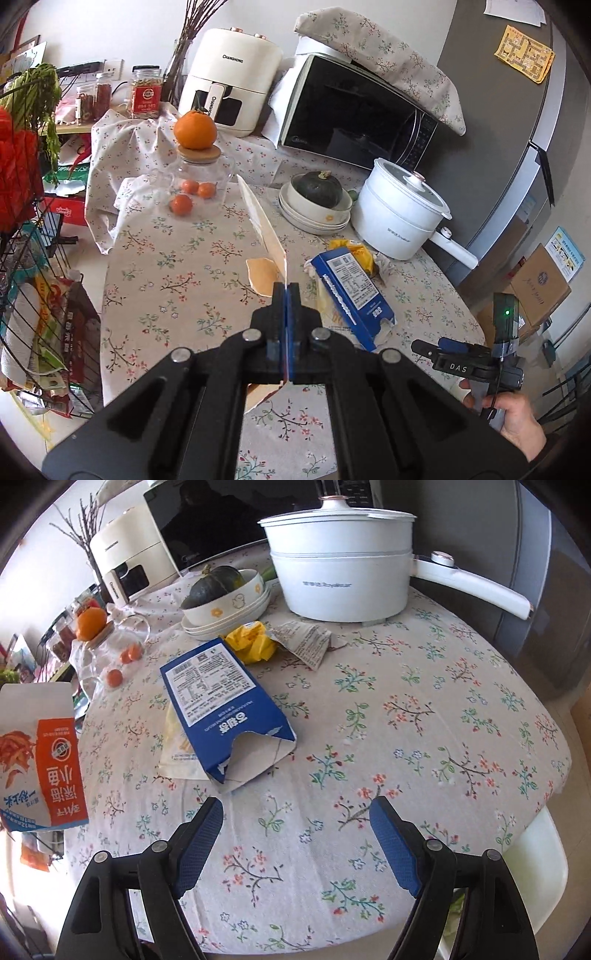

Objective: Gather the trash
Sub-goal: 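Grasp the blue biscuit box with the right gripper while the left gripper holds the snack bag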

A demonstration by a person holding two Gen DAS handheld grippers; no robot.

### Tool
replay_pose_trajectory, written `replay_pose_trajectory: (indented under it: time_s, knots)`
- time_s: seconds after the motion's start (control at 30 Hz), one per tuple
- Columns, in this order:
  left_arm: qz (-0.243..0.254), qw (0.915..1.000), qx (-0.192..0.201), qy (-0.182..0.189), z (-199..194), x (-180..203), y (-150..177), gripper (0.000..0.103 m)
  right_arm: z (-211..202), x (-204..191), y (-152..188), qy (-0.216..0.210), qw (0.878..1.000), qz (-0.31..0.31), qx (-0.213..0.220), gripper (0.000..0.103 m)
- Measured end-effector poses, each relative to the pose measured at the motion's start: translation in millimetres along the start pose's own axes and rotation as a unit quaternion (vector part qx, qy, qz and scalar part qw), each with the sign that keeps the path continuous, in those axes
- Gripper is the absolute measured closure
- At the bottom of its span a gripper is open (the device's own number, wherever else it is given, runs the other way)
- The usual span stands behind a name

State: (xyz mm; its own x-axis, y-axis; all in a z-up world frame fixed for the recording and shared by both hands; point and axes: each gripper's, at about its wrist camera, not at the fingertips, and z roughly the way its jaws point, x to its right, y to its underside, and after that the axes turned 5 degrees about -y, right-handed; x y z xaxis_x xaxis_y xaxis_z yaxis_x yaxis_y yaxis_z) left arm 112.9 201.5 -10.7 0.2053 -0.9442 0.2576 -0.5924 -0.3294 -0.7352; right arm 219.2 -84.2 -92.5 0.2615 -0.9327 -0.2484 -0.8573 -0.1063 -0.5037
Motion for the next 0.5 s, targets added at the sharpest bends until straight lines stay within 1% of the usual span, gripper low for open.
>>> replay_pose_trajectory:
  time_s: [0.1,0.17,0.23,0.3,0.33,0.43,0.5]
  knots:
    - [-0.013,0.9999,-0.010,0.000,5.6,-8.0,-1.7,0.102,23.0,-26.4,-13.3,-0.006,0.999,-0.043,-0.009,0.017]
    - [-0.013,0.9998,-0.015,0.002,10.0,-8.6,-2.9,0.102,35.2,-40.2,-23.2,-0.004,0.997,-0.079,-0.002,0.015]
    - [-0.006,0.9998,-0.019,0.002,13.0,-6.1,-4.1,0.102,46.5,-49.1,-33.3,0.002,0.994,-0.113,0.004,0.008]
    - [0.002,0.9998,-0.021,0.001,16.0,-3.5,-5.8,0.102,56.3,-52.6,-42.1,-0.006,0.991,-0.135,0.004,0.002]
    - [0.003,0.9997,-0.023,0.001,17.4,-3.1,-6.4,0.102,60.6,-52.9,-46.4,-0.010,0.990,-0.142,0.002,0.001]
    - [0.001,0.9995,-0.032,0.000,23.9,-3.4,-7.4,0.102,72.5,-51.5,-57.7,-0.027,0.987,-0.158,-0.007,0.000]
    - [-0.005,0.9992,-0.040,0.001,28.8,-4.9,-7.0,0.102,82.5,-50.9,-61.8,-0.036,0.985,-0.167,-0.022,0.000]
